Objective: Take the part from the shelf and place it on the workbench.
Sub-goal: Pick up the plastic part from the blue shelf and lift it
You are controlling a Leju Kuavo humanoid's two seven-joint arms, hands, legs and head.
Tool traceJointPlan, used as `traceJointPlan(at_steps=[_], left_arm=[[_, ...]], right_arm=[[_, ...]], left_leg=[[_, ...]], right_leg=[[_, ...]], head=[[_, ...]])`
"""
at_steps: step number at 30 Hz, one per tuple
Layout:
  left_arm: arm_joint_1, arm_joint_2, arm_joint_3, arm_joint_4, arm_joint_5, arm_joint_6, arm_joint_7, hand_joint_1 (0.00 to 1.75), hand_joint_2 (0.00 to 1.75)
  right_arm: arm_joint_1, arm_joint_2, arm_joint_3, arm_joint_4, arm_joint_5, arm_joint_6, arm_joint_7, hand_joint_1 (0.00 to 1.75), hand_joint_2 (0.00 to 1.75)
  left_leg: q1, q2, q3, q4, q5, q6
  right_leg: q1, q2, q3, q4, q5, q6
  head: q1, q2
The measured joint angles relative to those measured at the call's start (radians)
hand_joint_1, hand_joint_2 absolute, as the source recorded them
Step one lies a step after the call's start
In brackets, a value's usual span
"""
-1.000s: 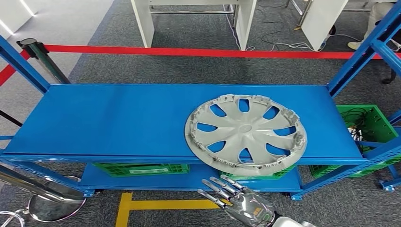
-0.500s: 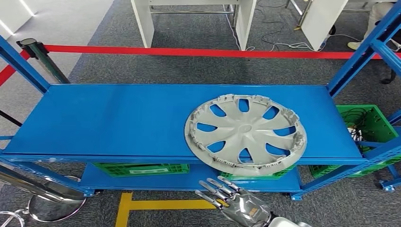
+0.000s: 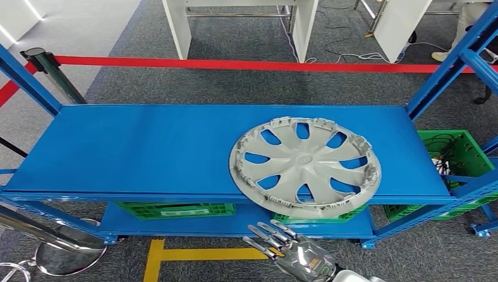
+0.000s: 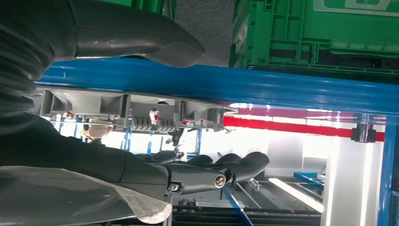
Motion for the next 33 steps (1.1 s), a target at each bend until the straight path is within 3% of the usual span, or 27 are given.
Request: traceJointPlan(at_steps=[33], left_arm=[[0.000,-0.008,0.000,0.000,-0.001,-0.001,0.001,0.00,0.00]], right_arm=[[-0.025,0.007,0.023,0.053,-0.019,0.000,0.015,0.00,1.75]], left_leg=[[0.000,0.000,0.000,0.000,0.000,0.000]], right_leg=[[0.000,0.000,0.000,0.000,0.000,0.000]], head=[[0.000,0.000]])
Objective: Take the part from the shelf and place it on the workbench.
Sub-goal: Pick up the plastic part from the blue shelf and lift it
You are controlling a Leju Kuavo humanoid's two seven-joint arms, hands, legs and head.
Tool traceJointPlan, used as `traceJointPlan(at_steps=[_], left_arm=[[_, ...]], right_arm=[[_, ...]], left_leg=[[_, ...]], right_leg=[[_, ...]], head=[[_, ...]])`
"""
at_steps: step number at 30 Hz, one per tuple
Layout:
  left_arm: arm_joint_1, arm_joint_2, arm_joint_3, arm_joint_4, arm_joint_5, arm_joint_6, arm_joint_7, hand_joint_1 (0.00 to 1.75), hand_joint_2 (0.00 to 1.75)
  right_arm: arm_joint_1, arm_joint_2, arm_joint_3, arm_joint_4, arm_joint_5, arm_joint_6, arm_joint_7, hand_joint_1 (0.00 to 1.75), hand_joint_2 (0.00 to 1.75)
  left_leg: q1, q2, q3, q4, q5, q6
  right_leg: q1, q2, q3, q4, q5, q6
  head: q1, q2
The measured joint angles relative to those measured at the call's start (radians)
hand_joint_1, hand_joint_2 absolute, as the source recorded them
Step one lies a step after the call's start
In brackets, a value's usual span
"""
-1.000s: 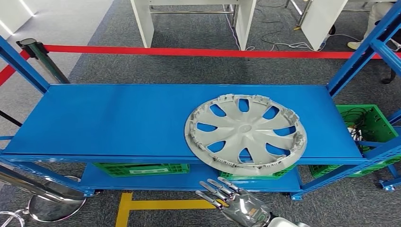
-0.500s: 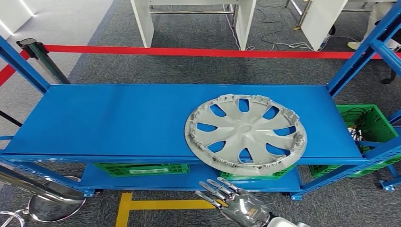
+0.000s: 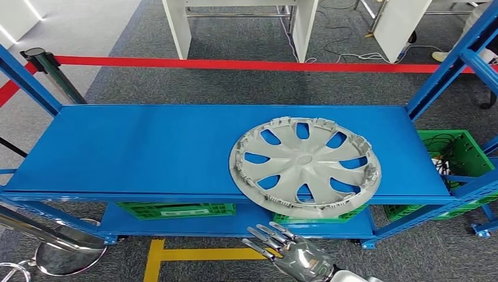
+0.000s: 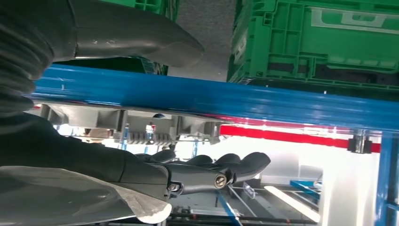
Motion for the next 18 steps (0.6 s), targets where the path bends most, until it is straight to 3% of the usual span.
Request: traceJointPlan(at_steps=[7,10,12,14,18], left_arm=[[-0.001,0.003,-0.007,0.000,-0.017,-0.007,-0.005,0.00,0.00],[-0.006,-0.001,-0.026,0.000,-0.056,-0.014,-0.001,0.00,0.00],[-0.018,-0.005,-0.052,0.000,-0.090,-0.034,0.005,0.00,0.00],[-0.035,-0.010,-0.073,0.000,-0.107,-0.047,0.014,0.00,0.00],[-0.045,-0.016,-0.095,0.000,-0.112,-0.050,0.016,0.00,0.00]], right_arm=[[-0.033,0.058,0.004,0.050,-0.011,0.000,0.004,0.00,1.75],[-0.064,0.120,-0.017,0.074,-0.059,0.004,-0.065,0.00,1.75],[-0.129,0.188,-0.034,0.080,-0.129,0.035,-0.113,0.00,1.75],[-0.221,0.251,-0.038,0.084,-0.173,0.070,-0.086,0.00,1.75],[-0.311,0.297,-0.035,0.088,-0.185,0.067,-0.039,0.00,1.75]], left_leg=[[0.000,0.000,0.000,0.000,0.000,0.000],[0.000,0.000,-0.002,0.000,0.001,0.000],[0.000,0.002,-0.003,0.000,0.002,-0.002],[0.000,0.004,-0.002,0.000,0.004,-0.002],[0.000,-0.002,-0.003,0.001,0.007,-0.002]], right_leg=[[0.000,0.000,0.000,0.000,0.000,0.000],[0.000,0.000,0.000,0.001,0.000,0.000],[0.000,0.004,-0.002,0.003,0.002,-0.001],[0.000,0.005,-0.006,0.004,0.003,-0.002],[0.000,-0.003,-0.004,0.005,0.004,-0.002]], head=[[0.000,0.000],[0.000,0.000],[0.000,0.000],[-0.001,0.000],[0.000,0.000]])
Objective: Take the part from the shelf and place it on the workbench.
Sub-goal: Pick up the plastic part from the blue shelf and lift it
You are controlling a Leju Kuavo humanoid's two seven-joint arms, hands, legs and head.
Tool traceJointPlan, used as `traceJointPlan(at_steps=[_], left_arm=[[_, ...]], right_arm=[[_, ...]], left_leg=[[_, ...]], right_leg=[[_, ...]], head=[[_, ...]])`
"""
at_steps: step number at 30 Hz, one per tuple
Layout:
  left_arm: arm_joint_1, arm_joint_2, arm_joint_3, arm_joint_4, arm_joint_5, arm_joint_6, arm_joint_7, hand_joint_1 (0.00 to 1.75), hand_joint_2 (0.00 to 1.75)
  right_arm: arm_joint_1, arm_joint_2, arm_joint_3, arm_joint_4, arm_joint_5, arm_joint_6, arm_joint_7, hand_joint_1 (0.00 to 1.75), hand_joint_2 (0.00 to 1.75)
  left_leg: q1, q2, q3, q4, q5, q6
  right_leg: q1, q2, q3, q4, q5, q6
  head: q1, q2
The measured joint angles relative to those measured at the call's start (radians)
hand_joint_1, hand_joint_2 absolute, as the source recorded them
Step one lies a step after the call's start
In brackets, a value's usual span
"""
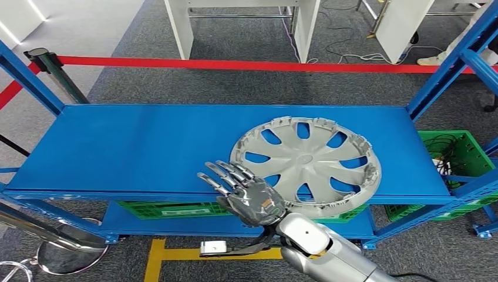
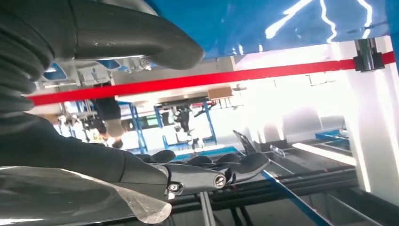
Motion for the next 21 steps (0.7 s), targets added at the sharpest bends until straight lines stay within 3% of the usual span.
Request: traceJointPlan(at_steps=[21], left_arm=[[-0.001,0.003,-0.029,0.000,-0.001,0.002,-0.001,0.00,0.00]], right_arm=[[-0.028,0.005,0.004,0.029,0.007,-0.046,0.034,0.00,1.75]], left_leg=[[0.000,0.000,-0.002,0.000,0.000,0.000]], right_leg=[[0.000,0.000,-0.002,0.000,0.000,0.000]], head=[[0.000,0.000]])
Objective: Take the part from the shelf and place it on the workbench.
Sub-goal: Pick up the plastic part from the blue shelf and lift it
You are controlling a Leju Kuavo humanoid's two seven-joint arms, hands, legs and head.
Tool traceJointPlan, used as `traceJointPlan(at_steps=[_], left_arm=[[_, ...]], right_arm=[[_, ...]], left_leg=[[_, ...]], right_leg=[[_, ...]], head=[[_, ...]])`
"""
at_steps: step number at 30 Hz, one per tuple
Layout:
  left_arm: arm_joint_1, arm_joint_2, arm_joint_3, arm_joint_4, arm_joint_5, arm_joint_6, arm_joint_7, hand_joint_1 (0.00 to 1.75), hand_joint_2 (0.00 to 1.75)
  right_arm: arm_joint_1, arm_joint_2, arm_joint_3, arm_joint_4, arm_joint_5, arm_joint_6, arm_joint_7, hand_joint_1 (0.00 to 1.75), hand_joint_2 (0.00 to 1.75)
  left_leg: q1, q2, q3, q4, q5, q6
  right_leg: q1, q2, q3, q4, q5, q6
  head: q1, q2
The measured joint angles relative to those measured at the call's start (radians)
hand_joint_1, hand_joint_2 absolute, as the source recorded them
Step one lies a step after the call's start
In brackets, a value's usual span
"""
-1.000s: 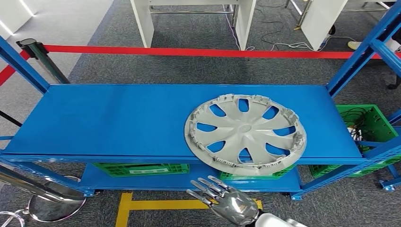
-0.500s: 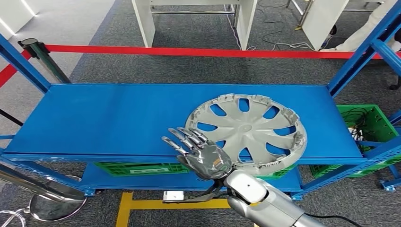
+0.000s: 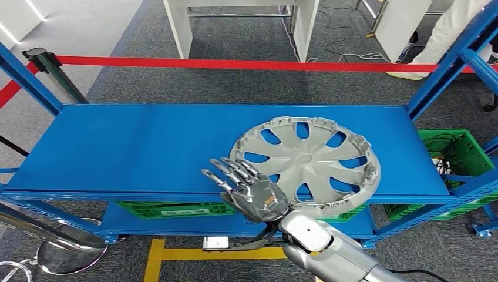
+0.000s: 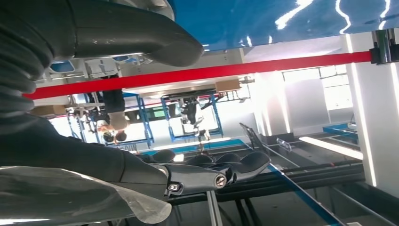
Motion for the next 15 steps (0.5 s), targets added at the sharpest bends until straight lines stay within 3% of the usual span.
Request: traceJointPlan(at_steps=[15], left_arm=[[0.004,0.001,0.000,0.000,0.004,0.011,0.000,0.00,0.00]], right_arm=[[0.008,-0.037,-0.038,-0.031,0.016,-0.006,0.027,0.00,1.75]], left_leg=[[0.000,0.000,0.000,0.000,0.000,0.000]], right_leg=[[0.000,0.000,0.000,0.000,0.000,0.000]], head=[[0.000,0.000]])
